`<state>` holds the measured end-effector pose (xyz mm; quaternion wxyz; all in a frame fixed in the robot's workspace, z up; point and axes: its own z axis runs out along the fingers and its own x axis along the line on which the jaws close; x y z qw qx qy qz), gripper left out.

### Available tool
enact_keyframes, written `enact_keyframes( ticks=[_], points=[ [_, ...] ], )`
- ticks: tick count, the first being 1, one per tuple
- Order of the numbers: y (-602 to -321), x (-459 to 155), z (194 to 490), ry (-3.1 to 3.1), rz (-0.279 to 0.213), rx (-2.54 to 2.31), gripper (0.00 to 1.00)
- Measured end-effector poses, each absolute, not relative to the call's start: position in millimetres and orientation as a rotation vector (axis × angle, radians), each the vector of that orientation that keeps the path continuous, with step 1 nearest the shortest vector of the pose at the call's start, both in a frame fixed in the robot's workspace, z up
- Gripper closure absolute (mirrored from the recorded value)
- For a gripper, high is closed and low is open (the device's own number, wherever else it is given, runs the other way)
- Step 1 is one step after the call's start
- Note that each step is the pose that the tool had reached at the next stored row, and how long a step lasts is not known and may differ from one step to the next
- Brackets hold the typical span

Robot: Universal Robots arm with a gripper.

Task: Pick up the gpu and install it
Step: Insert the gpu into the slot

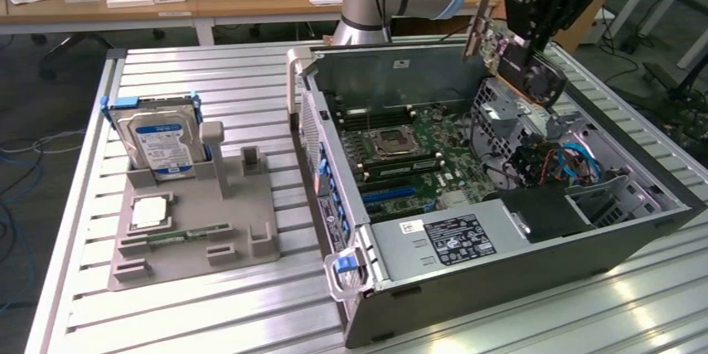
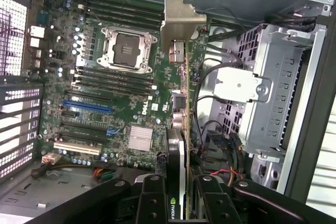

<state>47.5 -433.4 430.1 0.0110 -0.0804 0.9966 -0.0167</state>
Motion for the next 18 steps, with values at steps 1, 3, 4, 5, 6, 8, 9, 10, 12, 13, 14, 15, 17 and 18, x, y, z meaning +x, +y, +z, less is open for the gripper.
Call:
enact_keyframes(
  ticks=[1, 3, 4, 5, 6, 8, 9, 10, 12, 13, 14, 15, 17, 18],
  points=[
    [-433.4, 47.5, 430.0, 3.108, -0.053, -0.257, 0.73],
    [-433.4, 47.5, 430.1, 3.107, -0.055, -0.269, 0.73],
    [-433.4, 47.5, 430.1, 3.107, -0.056, -0.275, 0.73],
    [-433.4, 47.5, 430.1, 3.106, -0.057, -0.281, 0.73],
    [-433.4, 47.5, 430.1, 3.106, -0.058, -0.286, 0.73],
    [-433.4, 47.5, 430.1, 3.105, -0.061, -0.297, 0.73],
    [-433.4, 47.5, 430.0, 3.104, -0.061, -0.302, 0.73],
    [-433.4, 47.5, 430.1, 3.104, -0.063, -0.306, 0.73],
    [-433.4, 47.5, 430.1, 3.103, -0.065, -0.311, 0.73],
    [-433.4, 47.5, 430.0, 3.103, -0.065, -0.312, 0.73],
    [-433.4, 47.5, 430.0, 3.103, -0.066, -0.313, 0.73],
    [-433.4, 47.5, 430.0, 3.103, -0.067, -0.314, 0.73],
    [-433.4, 47.5, 430.0, 3.103, -0.069, -0.314, 0.73],
    [-433.4, 47.5, 430.0, 3.103, -0.069, -0.315, 0.73]
  ],
)
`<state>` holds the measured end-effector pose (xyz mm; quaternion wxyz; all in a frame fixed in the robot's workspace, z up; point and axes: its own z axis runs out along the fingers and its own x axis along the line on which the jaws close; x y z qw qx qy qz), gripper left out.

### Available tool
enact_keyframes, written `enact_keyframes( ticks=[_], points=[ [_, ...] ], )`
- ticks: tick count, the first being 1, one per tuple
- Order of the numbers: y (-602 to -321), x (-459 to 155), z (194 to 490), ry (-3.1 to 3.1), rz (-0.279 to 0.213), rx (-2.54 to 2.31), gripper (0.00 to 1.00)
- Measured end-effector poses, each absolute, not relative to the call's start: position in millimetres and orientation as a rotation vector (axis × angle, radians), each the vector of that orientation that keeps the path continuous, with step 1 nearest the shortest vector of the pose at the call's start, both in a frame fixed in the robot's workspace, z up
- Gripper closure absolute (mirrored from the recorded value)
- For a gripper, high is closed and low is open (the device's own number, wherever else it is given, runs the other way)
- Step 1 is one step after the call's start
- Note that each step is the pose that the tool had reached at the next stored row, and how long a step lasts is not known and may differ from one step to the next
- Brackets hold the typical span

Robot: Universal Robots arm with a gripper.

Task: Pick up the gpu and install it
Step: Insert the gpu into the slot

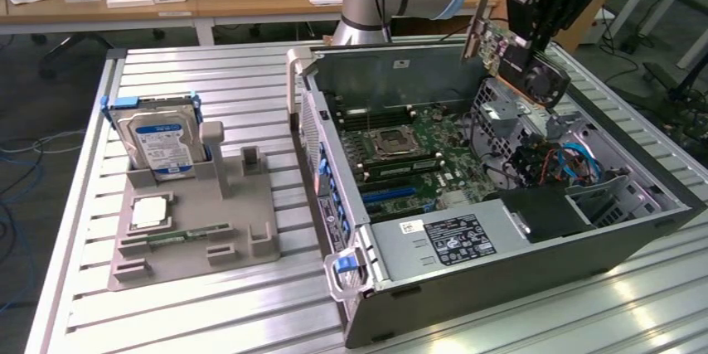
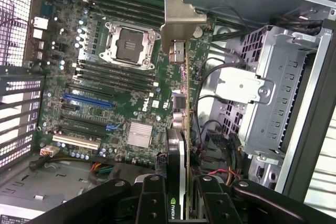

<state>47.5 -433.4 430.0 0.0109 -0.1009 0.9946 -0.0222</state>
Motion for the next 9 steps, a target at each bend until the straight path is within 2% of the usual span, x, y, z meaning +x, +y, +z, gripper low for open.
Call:
enact_keyframes(
  ticks=[9],
  points=[
    [-433.4, 47.5, 430.0, 3.103, -0.075, -0.316, 0.73]
  ],
)
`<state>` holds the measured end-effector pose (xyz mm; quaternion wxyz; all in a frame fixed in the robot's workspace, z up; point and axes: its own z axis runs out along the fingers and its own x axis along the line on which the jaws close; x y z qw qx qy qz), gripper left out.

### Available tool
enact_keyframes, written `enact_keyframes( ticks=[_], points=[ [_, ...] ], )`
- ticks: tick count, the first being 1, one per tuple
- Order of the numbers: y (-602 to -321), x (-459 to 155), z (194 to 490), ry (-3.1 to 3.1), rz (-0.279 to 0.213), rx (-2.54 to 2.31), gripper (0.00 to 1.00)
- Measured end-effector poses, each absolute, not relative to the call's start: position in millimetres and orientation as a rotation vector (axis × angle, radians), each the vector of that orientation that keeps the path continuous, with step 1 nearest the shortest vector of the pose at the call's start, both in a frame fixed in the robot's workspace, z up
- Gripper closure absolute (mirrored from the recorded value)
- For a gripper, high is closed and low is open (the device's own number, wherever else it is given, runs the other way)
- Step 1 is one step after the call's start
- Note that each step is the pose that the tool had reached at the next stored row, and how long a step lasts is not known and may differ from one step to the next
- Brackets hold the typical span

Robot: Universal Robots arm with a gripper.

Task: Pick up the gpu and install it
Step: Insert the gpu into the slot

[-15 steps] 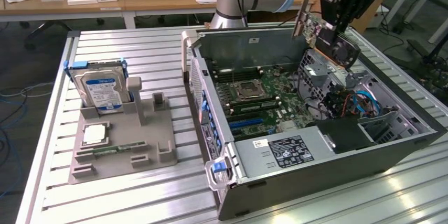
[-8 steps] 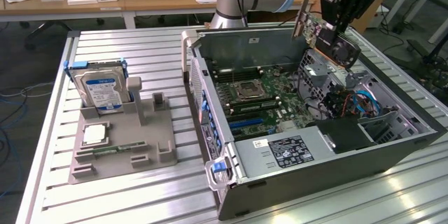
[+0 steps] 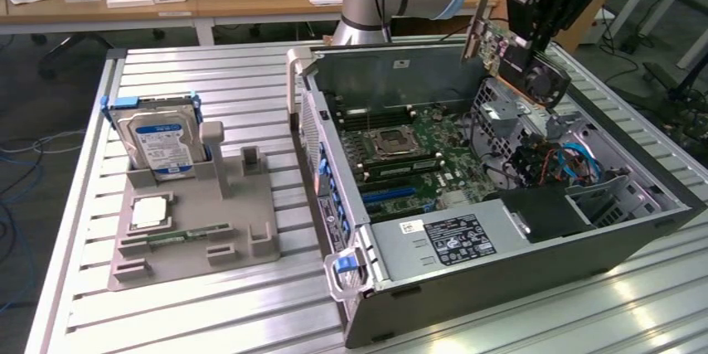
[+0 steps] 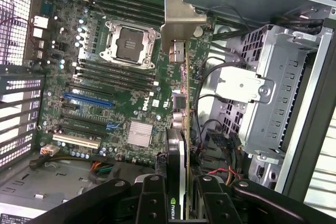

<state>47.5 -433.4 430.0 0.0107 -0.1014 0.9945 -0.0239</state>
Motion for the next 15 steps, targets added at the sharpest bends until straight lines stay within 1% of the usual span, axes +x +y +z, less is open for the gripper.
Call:
enact_keyframes(
  ticks=[9, 15],
  points=[
    [-433.4, 47.5, 429.5, 3.089, -0.074, -0.423, 0.73],
    [-433.3, 47.5, 428.2, 3.063, -0.058, -0.565, 0.73]
  ],
)
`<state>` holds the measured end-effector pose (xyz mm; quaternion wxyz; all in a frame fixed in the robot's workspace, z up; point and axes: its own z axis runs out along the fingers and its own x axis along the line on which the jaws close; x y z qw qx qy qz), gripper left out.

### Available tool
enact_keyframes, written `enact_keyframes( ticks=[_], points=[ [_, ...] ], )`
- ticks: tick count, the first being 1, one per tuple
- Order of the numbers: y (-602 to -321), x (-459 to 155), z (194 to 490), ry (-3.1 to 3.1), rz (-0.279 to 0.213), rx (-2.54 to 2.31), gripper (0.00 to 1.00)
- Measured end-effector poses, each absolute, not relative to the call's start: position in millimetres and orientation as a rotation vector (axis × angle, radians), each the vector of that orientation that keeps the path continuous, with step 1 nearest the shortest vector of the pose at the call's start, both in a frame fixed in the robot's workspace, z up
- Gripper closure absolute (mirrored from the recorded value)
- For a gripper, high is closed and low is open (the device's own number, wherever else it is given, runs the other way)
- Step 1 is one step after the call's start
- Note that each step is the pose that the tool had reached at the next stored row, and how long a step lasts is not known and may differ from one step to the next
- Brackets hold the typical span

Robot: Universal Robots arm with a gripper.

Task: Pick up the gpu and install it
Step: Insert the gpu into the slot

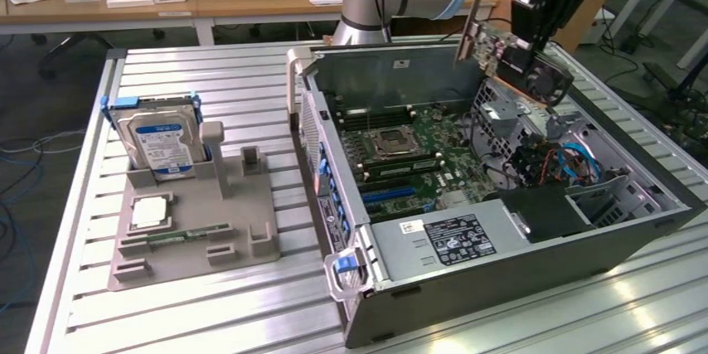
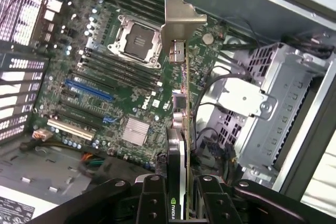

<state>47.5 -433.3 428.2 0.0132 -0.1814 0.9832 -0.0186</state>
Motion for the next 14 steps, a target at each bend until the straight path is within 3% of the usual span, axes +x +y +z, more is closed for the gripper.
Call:
enact_keyframes(
  ticks=[14],
  points=[
    [-433.4, 47.5, 425.9, 2.969, -0.038, -0.925, 0.73]
  ],
)
